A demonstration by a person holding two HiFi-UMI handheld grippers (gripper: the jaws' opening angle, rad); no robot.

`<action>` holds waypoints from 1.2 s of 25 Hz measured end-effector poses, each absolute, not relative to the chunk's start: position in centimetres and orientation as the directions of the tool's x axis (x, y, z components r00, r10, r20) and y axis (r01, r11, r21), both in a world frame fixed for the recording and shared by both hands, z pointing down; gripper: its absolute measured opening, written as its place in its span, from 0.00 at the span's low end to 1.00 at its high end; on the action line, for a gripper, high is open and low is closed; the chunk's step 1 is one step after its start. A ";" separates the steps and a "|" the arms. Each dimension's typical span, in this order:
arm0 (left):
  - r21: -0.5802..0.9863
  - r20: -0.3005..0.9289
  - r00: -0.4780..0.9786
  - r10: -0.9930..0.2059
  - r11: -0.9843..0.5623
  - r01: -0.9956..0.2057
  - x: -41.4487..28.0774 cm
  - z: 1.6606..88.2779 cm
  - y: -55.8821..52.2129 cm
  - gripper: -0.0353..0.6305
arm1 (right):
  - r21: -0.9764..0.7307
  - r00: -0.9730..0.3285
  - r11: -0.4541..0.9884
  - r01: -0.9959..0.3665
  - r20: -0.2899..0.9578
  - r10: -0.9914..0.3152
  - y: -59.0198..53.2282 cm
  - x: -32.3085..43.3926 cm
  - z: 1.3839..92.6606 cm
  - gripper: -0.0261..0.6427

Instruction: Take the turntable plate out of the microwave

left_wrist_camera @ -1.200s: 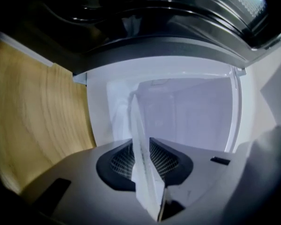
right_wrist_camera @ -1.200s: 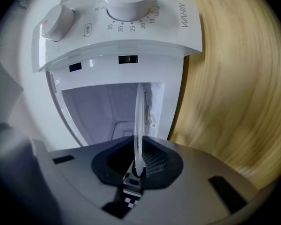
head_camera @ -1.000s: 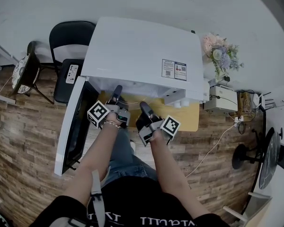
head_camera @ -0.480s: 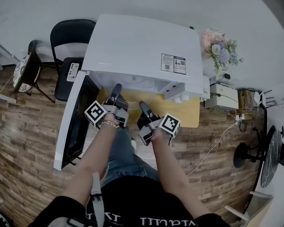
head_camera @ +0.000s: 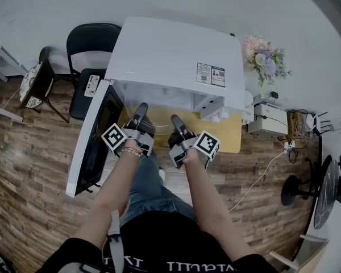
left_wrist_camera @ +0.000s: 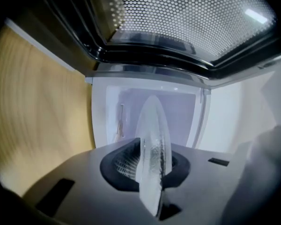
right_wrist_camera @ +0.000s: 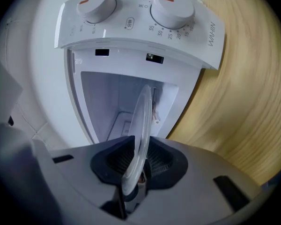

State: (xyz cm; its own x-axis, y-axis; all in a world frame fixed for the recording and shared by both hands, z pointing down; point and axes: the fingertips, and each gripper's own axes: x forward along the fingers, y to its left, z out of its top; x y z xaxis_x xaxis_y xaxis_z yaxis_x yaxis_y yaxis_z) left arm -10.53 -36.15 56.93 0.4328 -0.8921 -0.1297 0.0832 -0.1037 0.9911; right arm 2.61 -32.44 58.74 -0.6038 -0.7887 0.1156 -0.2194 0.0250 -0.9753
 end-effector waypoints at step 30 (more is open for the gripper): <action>0.929 -0.071 0.592 -0.803 -0.269 -0.253 -8.7 54.8 -30.1 0.13 | -0.856 -0.670 0.302 -0.419 0.068 -0.739 -29.3 3.7 54.9 0.18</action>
